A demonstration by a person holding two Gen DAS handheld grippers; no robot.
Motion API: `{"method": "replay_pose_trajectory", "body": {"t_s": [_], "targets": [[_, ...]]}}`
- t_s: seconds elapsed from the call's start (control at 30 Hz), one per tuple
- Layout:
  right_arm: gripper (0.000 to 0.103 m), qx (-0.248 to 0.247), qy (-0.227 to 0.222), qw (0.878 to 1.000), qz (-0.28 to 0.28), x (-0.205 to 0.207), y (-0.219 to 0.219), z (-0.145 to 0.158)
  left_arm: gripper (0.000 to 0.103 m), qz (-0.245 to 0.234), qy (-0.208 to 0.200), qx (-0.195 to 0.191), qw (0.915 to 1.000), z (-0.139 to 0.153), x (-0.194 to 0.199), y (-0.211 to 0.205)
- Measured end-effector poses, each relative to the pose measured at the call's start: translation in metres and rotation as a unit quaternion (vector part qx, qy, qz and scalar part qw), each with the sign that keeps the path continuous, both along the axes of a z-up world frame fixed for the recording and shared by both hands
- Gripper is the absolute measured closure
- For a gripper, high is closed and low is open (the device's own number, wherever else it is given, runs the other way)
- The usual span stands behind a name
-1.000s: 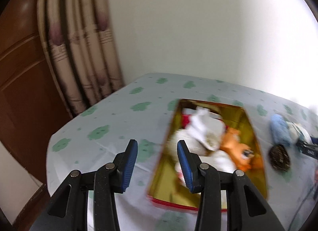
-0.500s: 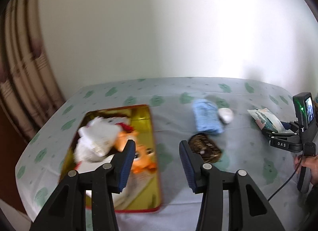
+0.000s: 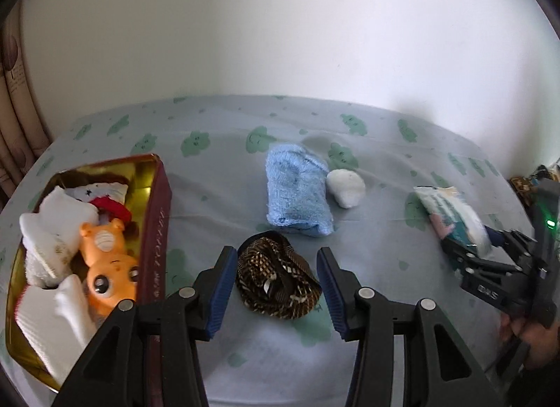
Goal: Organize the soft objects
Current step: 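Grasp the brown woven pouch with the left gripper while the right gripper holds the wipe packet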
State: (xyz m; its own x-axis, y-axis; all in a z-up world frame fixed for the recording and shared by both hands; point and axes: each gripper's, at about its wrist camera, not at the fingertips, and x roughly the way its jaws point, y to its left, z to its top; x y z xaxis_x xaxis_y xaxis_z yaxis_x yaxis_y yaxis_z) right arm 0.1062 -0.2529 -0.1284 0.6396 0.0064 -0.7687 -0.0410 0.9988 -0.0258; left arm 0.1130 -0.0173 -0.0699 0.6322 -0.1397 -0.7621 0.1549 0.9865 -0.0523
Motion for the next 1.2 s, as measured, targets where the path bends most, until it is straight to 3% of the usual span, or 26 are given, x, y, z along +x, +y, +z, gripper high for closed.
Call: {"method": "replay_pose_trajectory", "body": {"t_s": [0.27, 0.43, 0.57, 0.77, 1.2], "targets": [[0.039, 0.006, 0.002, 1.000, 0.001, 0.001, -0.001, 0.000, 0.055, 0.014, 0.045, -0.003, 0.9989, -0.031, 0.024, -0.009], [0.038, 0.012, 0.003, 1.000, 0.001, 0.001, -0.001, 0.000, 0.055, 0.014, 0.046, 0.014, 0.9988, -0.041, 0.028, -0.010], [0.038, 0.016, 0.003, 1.000, 0.001, 0.001, -0.002, 0.000, 0.055, 0.014, 0.041, 0.000, 0.9990, -0.043, 0.026, -0.005], [0.037, 0.018, 0.003, 1.000, 0.001, 0.001, -0.002, -0.001, 0.073, 0.004, 0.030, 0.000, 0.9995, -0.037, 0.022, -0.006], [0.037, 0.018, 0.003, 1.000, 0.002, 0.001, -0.002, -0.001, 0.082, -0.001, 0.021, -0.008, 0.9997, -0.019, 0.016, -0.009]]}}
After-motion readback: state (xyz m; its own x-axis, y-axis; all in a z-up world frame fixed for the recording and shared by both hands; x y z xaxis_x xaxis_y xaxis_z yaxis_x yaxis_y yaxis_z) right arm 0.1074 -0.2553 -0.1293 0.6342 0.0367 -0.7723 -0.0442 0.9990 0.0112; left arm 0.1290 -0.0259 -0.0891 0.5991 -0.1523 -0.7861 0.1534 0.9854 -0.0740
